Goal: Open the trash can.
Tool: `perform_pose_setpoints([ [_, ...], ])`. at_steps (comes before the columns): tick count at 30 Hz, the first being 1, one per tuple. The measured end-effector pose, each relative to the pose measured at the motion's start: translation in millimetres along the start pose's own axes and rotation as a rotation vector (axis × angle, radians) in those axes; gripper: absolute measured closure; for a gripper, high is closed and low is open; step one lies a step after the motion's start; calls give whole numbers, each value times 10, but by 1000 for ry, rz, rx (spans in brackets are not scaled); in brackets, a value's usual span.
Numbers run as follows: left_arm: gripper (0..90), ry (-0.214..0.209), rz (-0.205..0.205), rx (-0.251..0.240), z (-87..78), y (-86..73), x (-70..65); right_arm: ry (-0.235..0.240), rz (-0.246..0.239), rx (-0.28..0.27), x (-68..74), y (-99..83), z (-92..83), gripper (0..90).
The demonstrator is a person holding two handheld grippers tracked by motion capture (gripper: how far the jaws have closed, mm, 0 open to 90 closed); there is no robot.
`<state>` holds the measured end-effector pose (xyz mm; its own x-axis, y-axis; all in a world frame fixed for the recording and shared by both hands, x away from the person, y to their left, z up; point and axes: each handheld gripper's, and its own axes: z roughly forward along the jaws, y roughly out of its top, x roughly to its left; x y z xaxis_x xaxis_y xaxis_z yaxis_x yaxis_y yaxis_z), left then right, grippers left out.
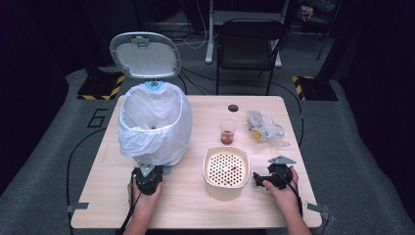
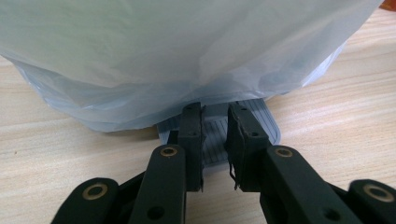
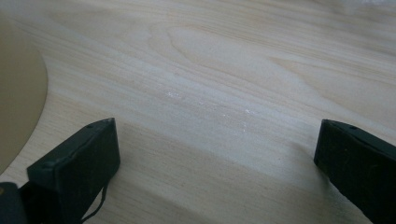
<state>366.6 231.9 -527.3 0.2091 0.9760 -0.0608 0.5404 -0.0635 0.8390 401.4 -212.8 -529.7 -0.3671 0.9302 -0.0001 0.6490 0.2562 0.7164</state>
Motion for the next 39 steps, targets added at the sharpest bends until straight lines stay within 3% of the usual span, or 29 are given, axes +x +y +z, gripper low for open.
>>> perform_pose_setpoints([
  [3,769,15,54,23,-8,6,2,5,-8,0,-3,0,2,0],
  [8,771,5,38,17,-2,2,-8,19,-22,-3,-6,12,11,0],
  [10,772,12,53,28,-9,5,-4,21,-14,4,-5,16,7,8],
  [11,773,9,43,17,-3,5,-4,20,-15,3,-16,26,-13,80],
  [13,773,10,50,29,-9,4,-6,5,-14,-1,-25,38,-41,142],
  [17,787,16,58,26,-7,5,-13,-4,-8,-3,-42,67,-91,197],
  [18,787,12,55,24,-5,5,-11,-13,-4,-23,-56,98,-156,262],
  [22,787,10,55,29,-9,7,-9,6,16,-48,-80,200,-276,335],
  [26,787,11,49,23,-4,5,-10,22,-3,-71,-89,321,-320,382],
  [35,787,13,54,27,-7,6,-12,1,-12,-112,-161,591,-276,410],
  [39,787,10,57,30,-9,7,-9,3,5,-118,-204,676,-242,431],
])
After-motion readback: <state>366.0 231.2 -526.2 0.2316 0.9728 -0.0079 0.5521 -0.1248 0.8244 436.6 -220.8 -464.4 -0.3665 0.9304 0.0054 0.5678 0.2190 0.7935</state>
